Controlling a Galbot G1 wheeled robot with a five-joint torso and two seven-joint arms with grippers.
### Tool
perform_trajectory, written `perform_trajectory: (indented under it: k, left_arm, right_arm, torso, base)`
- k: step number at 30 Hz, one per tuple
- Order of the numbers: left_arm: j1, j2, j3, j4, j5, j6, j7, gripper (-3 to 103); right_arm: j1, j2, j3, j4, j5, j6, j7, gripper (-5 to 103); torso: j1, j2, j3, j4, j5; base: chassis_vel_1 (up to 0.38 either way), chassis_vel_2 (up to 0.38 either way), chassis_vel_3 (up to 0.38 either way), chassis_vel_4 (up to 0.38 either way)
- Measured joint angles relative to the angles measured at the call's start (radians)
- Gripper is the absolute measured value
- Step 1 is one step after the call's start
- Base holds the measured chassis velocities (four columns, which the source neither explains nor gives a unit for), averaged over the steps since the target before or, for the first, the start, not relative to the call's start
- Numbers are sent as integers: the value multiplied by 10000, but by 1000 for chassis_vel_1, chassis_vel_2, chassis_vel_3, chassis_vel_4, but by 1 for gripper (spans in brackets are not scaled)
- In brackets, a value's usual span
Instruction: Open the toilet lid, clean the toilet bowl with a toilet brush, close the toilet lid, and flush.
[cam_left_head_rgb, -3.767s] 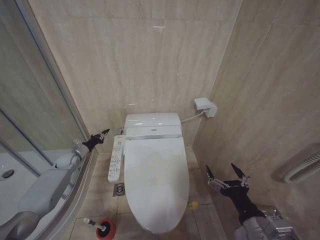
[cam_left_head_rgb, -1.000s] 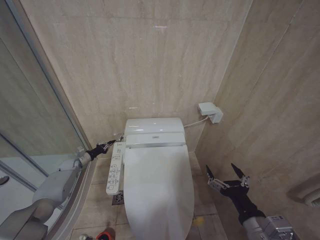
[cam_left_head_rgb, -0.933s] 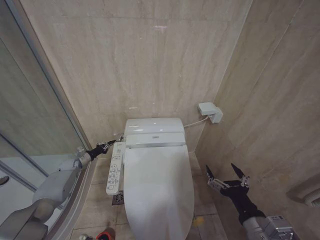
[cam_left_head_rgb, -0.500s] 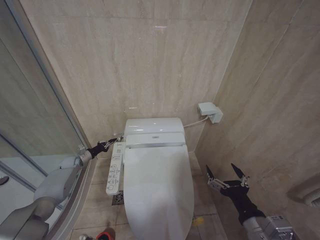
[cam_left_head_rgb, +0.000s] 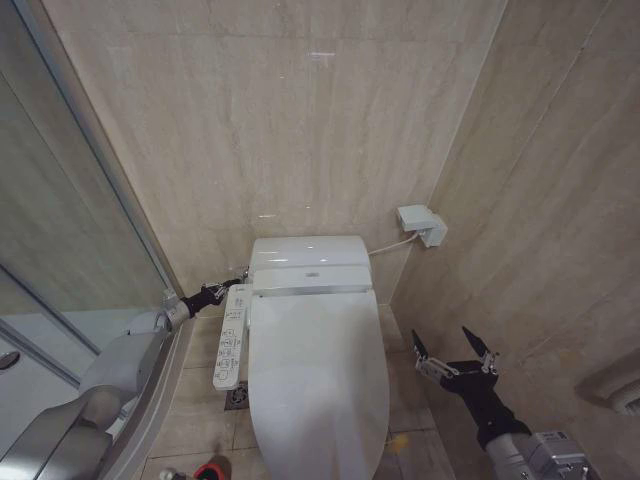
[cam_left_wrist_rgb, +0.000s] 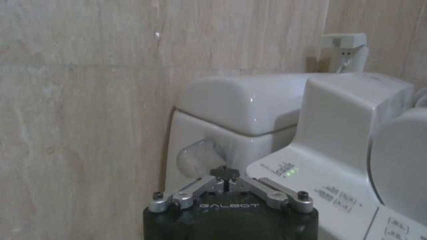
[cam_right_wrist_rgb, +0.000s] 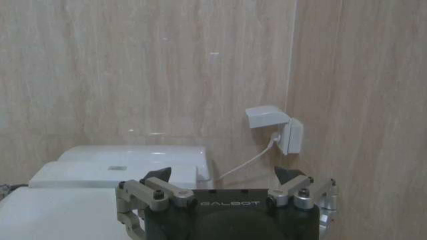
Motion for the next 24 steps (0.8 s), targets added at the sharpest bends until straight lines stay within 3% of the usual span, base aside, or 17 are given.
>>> perform_trajectory:
  k: [24]
  left_arm:
    - [328,525,-985,-120,245,-41,291,0]
  right_arm:
    - [0,0,0,0,0,0,0,100]
  torso:
    - [0,0,1,7,3]
  base:
    - [0,0,0,0]
